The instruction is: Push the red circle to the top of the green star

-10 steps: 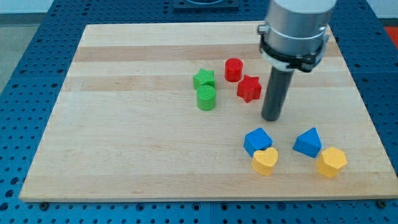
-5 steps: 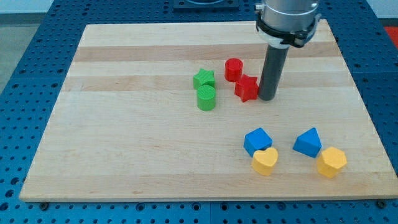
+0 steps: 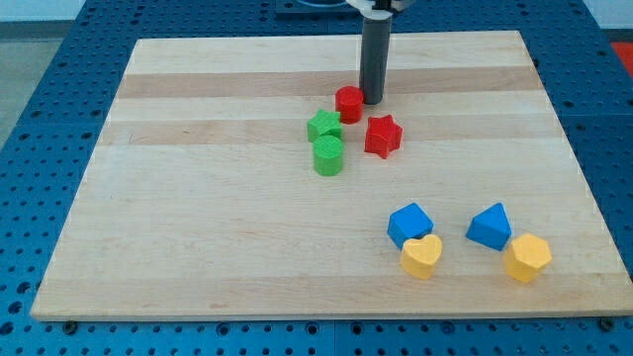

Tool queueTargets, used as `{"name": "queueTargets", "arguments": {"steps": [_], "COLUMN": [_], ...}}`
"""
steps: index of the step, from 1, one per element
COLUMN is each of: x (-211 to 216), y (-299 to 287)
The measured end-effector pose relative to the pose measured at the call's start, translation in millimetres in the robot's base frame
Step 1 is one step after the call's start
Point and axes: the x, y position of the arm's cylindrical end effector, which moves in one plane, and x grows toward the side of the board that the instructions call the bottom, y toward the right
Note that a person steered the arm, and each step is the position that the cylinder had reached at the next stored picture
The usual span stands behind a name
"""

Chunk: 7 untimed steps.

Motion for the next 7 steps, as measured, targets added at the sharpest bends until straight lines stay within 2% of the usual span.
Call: {"name": "queueTargets", "arguments": {"steps": [4, 5, 6, 7], "x": [-5, -11, -14, 25], "y": [-38, 1, 65, 105]}}
